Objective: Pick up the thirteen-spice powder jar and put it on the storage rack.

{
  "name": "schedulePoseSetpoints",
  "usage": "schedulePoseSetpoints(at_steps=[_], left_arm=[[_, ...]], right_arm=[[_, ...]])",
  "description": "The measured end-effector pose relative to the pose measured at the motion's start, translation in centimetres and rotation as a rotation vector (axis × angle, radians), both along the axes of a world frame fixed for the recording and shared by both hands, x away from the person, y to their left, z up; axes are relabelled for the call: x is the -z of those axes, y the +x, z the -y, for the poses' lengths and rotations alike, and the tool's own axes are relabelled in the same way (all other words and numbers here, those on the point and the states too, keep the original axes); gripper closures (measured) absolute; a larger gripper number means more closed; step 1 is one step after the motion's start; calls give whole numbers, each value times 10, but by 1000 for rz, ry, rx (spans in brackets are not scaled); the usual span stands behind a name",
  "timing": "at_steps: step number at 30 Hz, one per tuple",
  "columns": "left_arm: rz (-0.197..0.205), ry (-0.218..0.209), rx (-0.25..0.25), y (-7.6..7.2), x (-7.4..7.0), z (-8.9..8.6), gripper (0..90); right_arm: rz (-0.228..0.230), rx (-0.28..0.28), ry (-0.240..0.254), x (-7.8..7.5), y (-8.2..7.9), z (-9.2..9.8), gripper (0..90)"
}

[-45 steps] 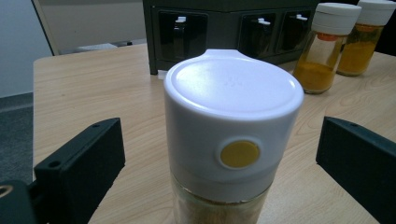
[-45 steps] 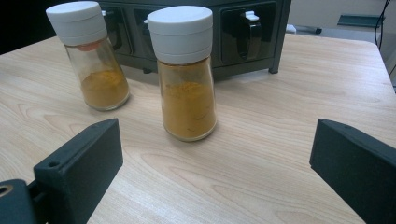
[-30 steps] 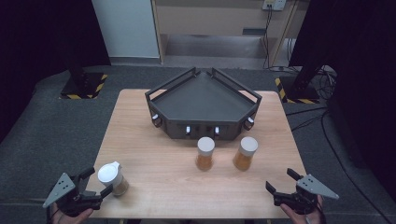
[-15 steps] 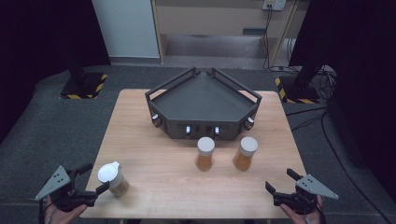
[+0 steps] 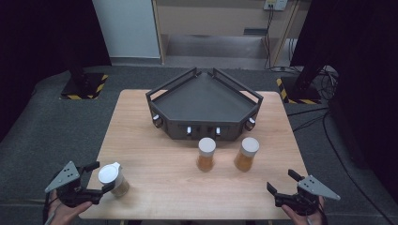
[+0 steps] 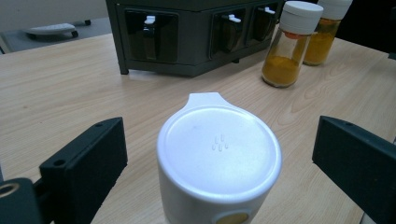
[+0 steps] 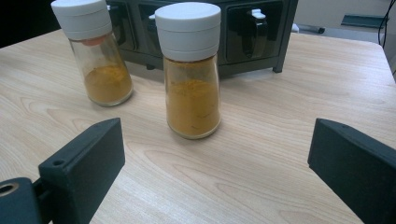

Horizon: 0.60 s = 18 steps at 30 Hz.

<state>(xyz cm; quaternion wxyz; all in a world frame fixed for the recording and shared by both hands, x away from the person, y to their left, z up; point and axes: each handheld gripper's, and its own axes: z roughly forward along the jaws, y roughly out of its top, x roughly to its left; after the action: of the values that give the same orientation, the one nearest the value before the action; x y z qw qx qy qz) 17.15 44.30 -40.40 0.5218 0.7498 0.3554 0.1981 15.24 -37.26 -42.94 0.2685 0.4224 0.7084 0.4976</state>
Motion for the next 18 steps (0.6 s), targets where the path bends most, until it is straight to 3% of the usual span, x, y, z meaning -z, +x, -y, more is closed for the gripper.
schedulePoseSetpoints(at_steps=[5, 18], left_arm=[[-3, 32, -7, 3, 0, 7, 54], [-3, 63, -15, 6, 7, 15, 139]], right_arm=[[0, -3, 2, 0, 0, 0, 41], [-1, -6, 2, -1, 0, 0, 46]])
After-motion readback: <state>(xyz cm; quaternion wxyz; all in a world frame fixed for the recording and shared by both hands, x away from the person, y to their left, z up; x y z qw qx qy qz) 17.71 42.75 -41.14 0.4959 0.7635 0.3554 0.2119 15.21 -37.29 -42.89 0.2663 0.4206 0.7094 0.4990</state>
